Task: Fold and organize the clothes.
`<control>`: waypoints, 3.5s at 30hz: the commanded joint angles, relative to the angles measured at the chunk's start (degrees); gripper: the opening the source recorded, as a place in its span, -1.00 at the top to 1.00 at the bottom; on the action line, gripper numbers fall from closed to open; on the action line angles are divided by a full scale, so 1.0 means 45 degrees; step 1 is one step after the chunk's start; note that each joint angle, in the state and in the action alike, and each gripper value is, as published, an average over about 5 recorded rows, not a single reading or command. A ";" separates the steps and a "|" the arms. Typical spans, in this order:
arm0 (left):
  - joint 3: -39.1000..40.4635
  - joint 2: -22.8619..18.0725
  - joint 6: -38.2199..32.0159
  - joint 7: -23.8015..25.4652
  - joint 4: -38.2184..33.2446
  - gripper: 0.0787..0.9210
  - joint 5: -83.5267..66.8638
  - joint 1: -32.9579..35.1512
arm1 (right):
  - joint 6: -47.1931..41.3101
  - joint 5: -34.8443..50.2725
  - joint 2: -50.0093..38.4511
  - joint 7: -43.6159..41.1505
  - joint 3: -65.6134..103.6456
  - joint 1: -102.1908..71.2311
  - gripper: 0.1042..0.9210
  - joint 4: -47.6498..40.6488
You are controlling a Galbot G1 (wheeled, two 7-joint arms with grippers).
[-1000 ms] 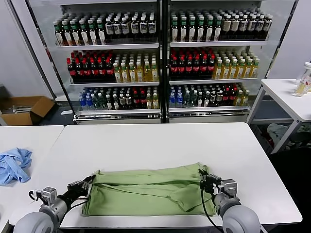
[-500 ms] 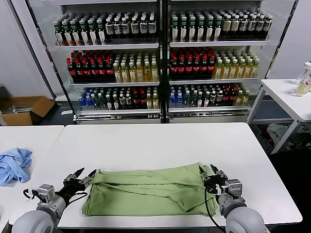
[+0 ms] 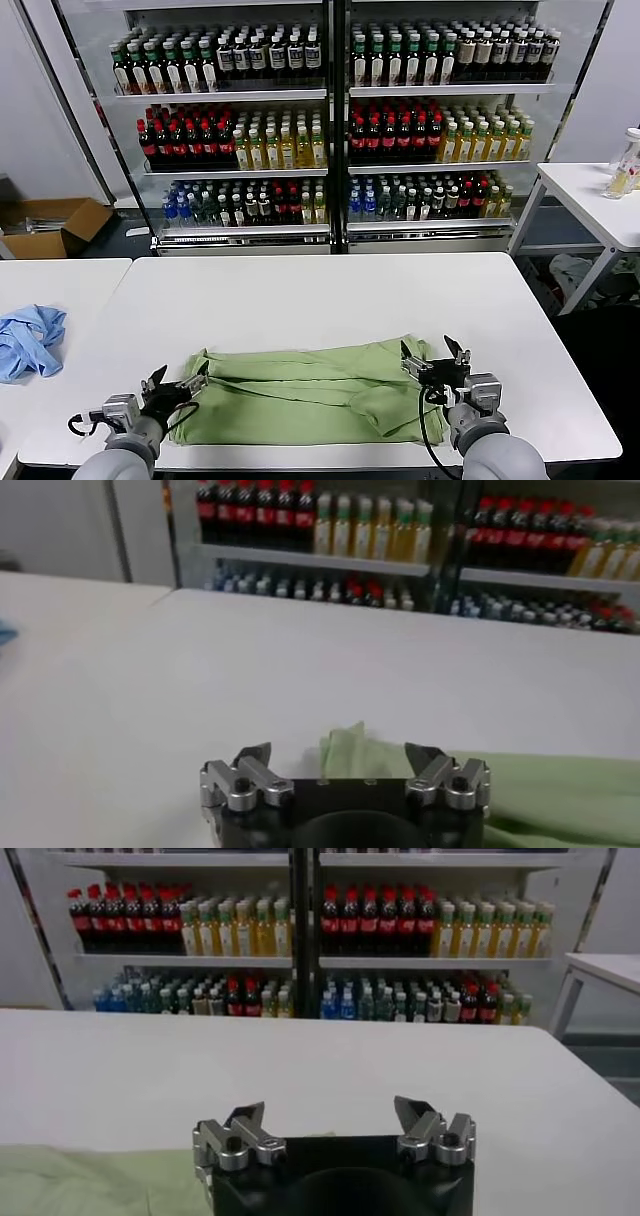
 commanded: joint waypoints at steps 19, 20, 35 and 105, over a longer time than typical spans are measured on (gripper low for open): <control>0.0882 -0.0545 0.0726 -0.1585 0.0310 -0.75 -0.0957 -0.0584 | -0.0012 -0.0491 0.0356 0.0021 0.0041 -0.0205 -0.76 0.0115; 0.0914 -0.0550 0.0745 -0.1628 0.0316 -0.74 -0.1007 -0.0555 | -0.0012 -0.0503 0.0373 0.0020 0.0038 -0.0204 -0.76 0.0111; 0.1166 -0.0682 0.0476 -0.1371 0.0238 0.31 -0.0995 -0.0440 | -0.0010 -0.0705 0.0584 0.0017 0.0027 -0.0370 -0.76 0.0106; 0.3628 -0.2053 -0.0137 0.0423 -0.1433 0.48 -0.2458 -0.3058 | -0.0018 -0.1122 0.0805 0.0115 0.0878 -0.1060 -0.76 0.0709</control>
